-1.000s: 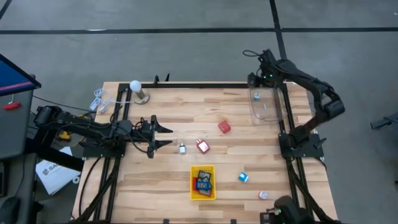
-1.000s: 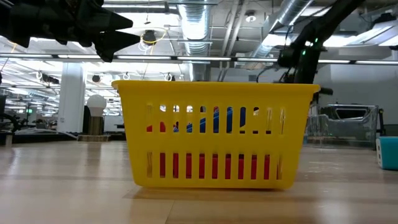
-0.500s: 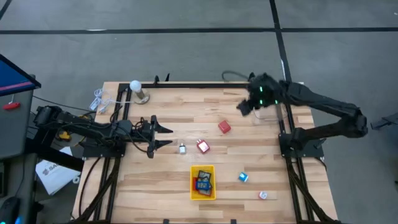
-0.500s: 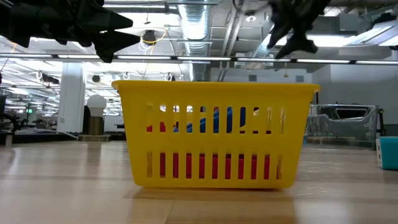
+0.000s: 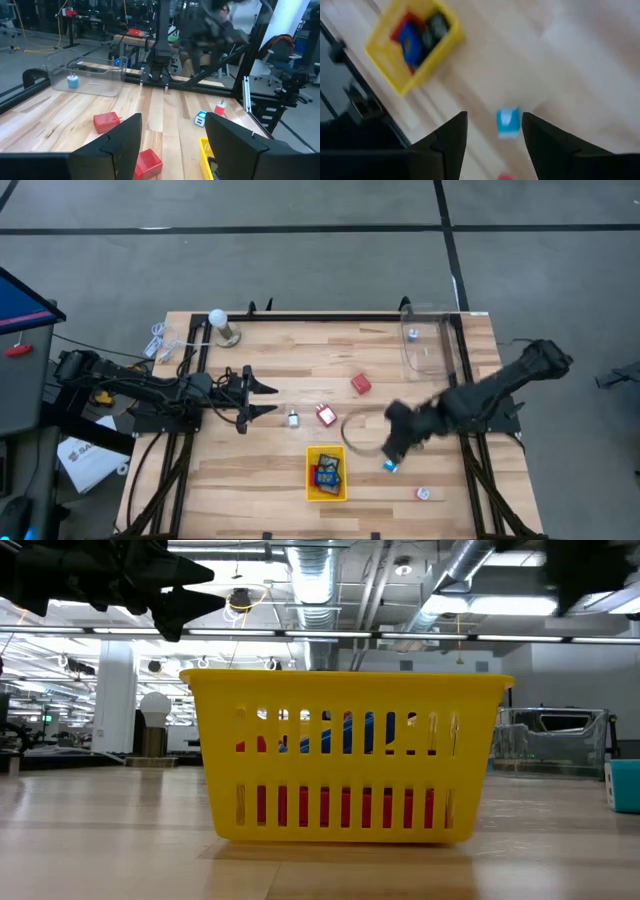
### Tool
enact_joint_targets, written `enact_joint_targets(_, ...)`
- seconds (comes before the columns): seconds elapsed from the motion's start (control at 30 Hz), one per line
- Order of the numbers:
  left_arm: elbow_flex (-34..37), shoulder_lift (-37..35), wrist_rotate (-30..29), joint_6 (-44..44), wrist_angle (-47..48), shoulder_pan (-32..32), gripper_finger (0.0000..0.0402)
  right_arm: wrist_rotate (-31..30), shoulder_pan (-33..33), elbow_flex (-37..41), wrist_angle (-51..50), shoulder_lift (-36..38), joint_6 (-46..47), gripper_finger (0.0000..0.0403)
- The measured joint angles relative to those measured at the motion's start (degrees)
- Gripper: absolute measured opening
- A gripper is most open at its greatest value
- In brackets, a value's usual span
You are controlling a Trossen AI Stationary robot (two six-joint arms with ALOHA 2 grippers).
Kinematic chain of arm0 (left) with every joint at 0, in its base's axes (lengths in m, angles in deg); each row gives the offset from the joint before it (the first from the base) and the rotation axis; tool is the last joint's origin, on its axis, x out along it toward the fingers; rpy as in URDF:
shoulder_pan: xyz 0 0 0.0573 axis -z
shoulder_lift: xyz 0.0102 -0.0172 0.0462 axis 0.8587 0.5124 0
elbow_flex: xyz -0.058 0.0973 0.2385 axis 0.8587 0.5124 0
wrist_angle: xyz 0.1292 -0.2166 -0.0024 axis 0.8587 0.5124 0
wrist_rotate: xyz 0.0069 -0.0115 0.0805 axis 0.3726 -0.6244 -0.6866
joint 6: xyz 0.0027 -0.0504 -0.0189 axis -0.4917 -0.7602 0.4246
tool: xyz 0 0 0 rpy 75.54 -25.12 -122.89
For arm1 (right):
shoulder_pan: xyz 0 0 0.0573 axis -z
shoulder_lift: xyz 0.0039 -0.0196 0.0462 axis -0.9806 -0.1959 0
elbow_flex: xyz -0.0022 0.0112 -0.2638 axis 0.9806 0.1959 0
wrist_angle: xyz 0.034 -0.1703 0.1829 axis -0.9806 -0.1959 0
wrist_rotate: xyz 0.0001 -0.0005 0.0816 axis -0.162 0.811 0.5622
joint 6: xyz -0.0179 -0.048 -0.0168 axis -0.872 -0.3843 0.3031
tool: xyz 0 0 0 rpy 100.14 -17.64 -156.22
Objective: Pick & Place Office items
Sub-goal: Put the orange charger adapter into the transparent bin
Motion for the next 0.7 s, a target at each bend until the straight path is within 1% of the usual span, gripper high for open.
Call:
enact_joint_targets(0.17, 0.0, 0.0, 0.0, -0.4, 0.0, 0.2, 0.0214, -2.4, -10.9, 0.0, 2.7, -5.9, 15.9, 0.0182)
enact_joint_targets(0.3, 0.0, 0.0, 0.0, -0.7, -0.4, 0.2, 0.0214, -5.2, -17.6, 0.0, 3.5, -9.2, 31.9, 0.0184)
enact_joint_targets(0.37, 0.0, 0.0, 0.0, -0.8, -1.1, 0.2, 0.0214, -5.9, -20.3, 0.0, 4.2, -11.2, 37.5, 0.0188)
enact_joint_targets(0.43, 0.0, 0.0, 0.0, -1.5, -1.2, 0.2, 0.0214, -4.6, -22.6, -0.1, 4.5, -13.3, 41.1, 0.0195)
enact_joint_targets(0.57, 0.0, 0.0, 0.0, -2.0, -1.2, 0.9, 0.0214, 0.6, -25.2, -1.7, 3.7, -17.4, 46.2, 0.0214)
enact_joint_targets(0.7, 0.0, 0.0, 0.0, -2.0, -2.0, 2.1, 0.0214, 3.3, -25.5, -3.9, 1.4, -20.7, 47.1, 0.0228)
